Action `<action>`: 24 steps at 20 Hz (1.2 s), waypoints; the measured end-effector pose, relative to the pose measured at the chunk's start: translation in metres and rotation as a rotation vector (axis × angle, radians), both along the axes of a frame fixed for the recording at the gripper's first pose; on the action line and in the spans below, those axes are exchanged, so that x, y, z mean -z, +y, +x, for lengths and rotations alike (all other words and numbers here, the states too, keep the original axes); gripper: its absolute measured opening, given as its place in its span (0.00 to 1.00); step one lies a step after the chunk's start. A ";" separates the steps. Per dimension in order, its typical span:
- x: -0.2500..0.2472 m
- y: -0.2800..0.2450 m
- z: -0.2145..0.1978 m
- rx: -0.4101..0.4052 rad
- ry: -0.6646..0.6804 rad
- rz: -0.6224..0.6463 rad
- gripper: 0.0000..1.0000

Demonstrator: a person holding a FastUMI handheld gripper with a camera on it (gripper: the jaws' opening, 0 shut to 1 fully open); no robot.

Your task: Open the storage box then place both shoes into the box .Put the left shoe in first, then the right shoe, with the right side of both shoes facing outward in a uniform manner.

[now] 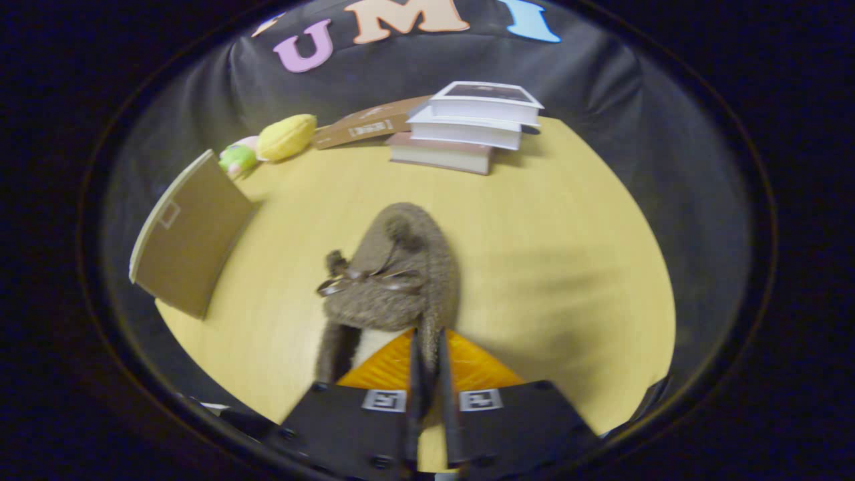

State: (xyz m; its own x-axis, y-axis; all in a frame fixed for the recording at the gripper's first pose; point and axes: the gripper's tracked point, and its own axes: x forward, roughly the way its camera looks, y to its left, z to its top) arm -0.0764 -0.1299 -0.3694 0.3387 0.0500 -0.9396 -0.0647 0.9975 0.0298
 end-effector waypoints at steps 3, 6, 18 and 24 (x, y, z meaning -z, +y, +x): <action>-0.004 0.001 -0.004 0.121 0.053 0.046 0.04; -0.013 0.007 -0.001 0.182 0.055 0.073 0.03; -0.100 0.125 0.017 0.259 -0.021 0.239 0.03; -0.136 0.216 0.036 0.194 -0.067 0.294 0.03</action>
State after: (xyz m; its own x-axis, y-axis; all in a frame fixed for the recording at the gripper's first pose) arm -0.0405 0.0860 -0.2338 0.4285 0.2435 -0.8701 0.1131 0.9410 0.3190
